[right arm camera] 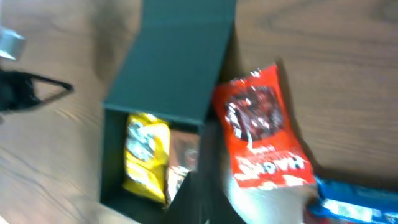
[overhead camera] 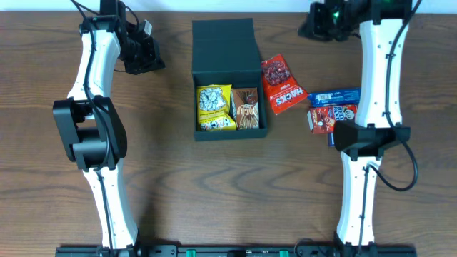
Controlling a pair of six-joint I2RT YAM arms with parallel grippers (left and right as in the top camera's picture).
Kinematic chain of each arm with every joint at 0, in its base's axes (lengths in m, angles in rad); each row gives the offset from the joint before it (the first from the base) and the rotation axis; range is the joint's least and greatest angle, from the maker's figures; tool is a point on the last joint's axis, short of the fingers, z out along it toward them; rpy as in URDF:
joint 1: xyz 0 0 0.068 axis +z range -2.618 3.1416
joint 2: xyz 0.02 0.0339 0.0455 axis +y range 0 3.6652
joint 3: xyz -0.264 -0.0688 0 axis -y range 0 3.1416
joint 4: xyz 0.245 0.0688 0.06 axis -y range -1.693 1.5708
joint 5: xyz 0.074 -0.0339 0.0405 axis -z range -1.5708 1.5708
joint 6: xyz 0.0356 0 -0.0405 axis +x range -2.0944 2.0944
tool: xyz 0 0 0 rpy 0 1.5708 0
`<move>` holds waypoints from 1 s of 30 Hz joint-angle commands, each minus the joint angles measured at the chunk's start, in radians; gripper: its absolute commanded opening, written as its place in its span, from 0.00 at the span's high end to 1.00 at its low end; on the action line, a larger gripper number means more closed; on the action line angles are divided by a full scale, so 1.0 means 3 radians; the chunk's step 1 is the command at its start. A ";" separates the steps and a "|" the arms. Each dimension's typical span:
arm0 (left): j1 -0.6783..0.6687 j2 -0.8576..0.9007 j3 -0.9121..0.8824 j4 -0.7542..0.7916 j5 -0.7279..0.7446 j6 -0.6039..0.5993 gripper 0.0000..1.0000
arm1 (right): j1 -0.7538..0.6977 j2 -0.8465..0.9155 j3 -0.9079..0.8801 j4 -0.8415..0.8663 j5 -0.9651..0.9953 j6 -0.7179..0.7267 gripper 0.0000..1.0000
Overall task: Pack container
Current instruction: 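Grasp the red gummy bag with the right gripper and lift it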
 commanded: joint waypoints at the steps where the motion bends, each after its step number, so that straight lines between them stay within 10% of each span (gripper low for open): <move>1: 0.0029 -0.0031 0.0080 -0.0028 0.0000 0.0061 0.94 | 0.0011 -0.0046 -0.0393 -0.0010 0.0135 -0.0627 0.48; 10: 0.0025 -0.0031 0.0080 -0.0106 0.0000 0.0086 0.94 | 0.0146 -0.0046 -0.1436 0.0340 0.1010 -0.0758 0.21; 30: 0.0019 -0.0031 0.0080 -0.0114 -0.0001 0.0083 0.94 | 0.0556 -0.0045 -0.2576 0.1493 0.1456 -0.0744 0.10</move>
